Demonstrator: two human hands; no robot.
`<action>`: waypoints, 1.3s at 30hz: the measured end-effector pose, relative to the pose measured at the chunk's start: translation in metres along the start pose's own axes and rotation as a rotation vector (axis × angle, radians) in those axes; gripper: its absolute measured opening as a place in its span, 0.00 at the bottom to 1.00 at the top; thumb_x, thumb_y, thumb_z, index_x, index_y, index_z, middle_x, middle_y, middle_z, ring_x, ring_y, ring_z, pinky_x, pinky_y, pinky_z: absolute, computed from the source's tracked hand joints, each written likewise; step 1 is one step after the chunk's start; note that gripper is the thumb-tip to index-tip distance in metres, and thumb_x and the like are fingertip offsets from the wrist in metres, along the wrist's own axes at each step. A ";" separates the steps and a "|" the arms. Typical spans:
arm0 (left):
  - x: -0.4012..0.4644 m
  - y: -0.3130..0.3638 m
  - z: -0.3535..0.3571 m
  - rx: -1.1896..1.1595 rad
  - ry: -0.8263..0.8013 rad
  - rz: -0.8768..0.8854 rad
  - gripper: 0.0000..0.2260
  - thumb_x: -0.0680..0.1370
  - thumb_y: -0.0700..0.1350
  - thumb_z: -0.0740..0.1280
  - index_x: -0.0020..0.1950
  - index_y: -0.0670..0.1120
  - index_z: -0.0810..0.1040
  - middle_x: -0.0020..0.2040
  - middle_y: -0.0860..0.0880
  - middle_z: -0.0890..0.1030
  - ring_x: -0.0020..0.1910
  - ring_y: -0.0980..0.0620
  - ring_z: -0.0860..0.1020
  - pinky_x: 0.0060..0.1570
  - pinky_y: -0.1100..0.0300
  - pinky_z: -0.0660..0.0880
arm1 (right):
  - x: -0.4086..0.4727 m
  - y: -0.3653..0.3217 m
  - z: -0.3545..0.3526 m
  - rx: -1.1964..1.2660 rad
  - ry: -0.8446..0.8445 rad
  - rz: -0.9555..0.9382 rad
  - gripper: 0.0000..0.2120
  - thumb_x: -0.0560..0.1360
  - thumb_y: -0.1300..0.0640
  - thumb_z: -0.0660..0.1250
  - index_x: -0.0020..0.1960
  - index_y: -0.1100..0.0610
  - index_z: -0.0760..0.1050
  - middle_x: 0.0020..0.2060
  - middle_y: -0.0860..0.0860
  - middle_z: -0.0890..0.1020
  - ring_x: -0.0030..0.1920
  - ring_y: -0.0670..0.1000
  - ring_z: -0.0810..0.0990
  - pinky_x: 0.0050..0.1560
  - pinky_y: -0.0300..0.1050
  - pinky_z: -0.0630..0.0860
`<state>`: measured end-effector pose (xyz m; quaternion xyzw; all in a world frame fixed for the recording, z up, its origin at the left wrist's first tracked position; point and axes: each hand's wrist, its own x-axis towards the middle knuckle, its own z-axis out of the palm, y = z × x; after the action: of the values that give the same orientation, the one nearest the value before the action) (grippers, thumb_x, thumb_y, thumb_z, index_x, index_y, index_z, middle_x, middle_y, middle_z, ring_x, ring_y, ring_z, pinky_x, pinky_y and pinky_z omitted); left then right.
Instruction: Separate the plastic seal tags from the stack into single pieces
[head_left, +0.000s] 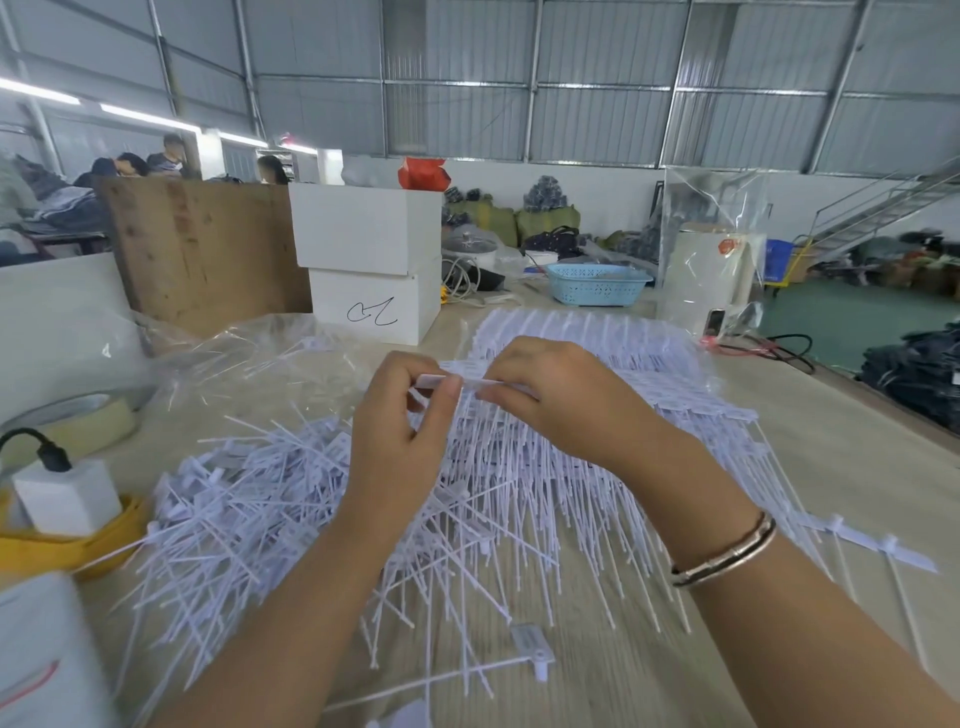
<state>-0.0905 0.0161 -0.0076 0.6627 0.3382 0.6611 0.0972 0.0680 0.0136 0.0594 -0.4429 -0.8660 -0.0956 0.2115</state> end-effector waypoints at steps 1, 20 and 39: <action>0.000 0.003 0.000 -0.009 -0.005 0.014 0.04 0.76 0.54 0.64 0.48 0.57 0.71 0.45 0.59 0.77 0.44 0.59 0.75 0.43 0.63 0.72 | 0.000 -0.002 -0.001 -0.017 0.017 -0.013 0.14 0.80 0.47 0.58 0.48 0.55 0.78 0.43 0.49 0.77 0.43 0.51 0.75 0.39 0.48 0.71; 0.014 0.004 0.002 -0.444 0.200 -0.522 0.10 0.77 0.46 0.68 0.35 0.49 0.79 0.33 0.51 0.83 0.35 0.55 0.81 0.44 0.60 0.77 | -0.005 -0.013 0.015 -0.277 0.501 -0.089 0.08 0.75 0.57 0.66 0.41 0.52 0.83 0.29 0.48 0.77 0.26 0.52 0.72 0.39 0.47 0.65; 0.005 0.008 0.000 -0.035 -0.137 -0.070 0.06 0.76 0.59 0.60 0.47 0.60 0.75 0.43 0.57 0.80 0.41 0.58 0.78 0.38 0.66 0.73 | 0.001 -0.007 -0.002 0.235 0.139 0.073 0.12 0.77 0.58 0.65 0.60 0.53 0.75 0.43 0.47 0.78 0.42 0.45 0.72 0.39 0.39 0.64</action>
<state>-0.0885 0.0134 0.0009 0.6925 0.3421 0.6160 0.1546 0.0627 0.0093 0.0616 -0.4386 -0.8378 -0.0164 0.3249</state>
